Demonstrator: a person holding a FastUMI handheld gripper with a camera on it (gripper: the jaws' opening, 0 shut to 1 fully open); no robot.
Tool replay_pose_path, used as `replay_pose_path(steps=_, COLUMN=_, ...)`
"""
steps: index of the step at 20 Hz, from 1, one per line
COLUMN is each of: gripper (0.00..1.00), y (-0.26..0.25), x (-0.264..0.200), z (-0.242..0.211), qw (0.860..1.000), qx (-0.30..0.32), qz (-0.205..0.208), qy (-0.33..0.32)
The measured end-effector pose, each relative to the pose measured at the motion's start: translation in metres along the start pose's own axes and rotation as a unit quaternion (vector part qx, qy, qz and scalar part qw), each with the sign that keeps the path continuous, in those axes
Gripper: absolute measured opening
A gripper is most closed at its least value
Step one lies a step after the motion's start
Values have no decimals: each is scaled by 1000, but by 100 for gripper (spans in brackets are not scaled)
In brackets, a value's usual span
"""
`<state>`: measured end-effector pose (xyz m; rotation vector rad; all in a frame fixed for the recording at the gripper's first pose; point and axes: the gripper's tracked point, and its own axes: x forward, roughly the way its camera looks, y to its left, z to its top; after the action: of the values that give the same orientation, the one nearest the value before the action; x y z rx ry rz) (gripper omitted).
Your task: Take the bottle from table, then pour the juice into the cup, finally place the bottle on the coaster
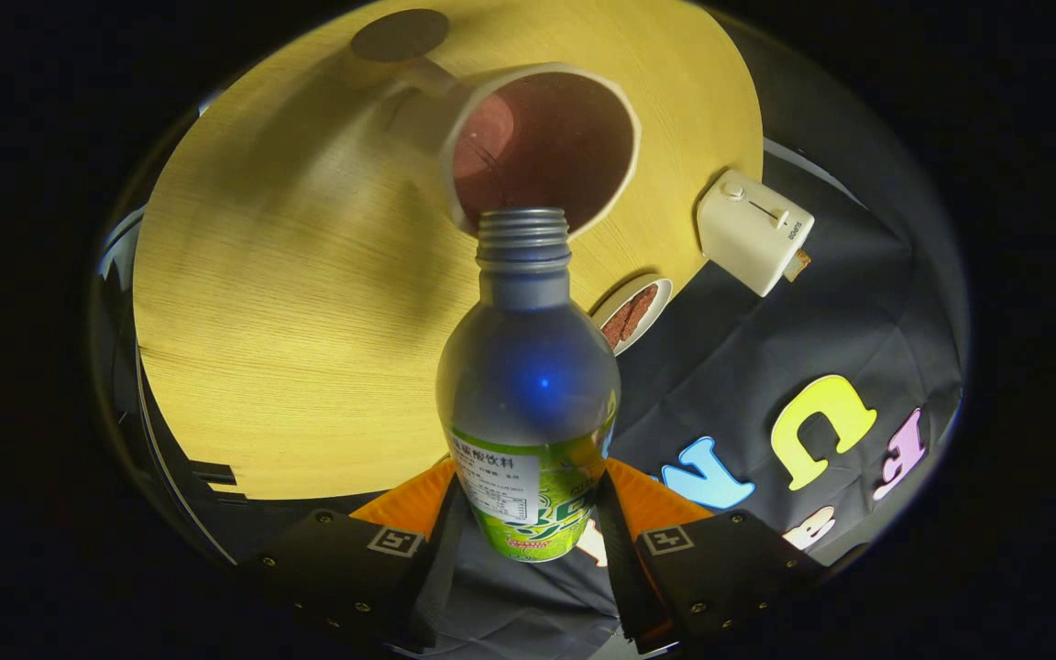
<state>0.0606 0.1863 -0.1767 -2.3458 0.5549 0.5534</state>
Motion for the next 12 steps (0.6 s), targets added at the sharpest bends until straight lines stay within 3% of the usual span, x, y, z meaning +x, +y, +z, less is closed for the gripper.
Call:
replay_pose_path(steps=4, gripper=71, y=7, x=2, z=1, qw=1000, qx=26, qz=2, qy=-10)
replay_pose_path(steps=12, gripper=72, y=29, x=8, z=13, qw=987, qx=151, qz=23, qy=-53)
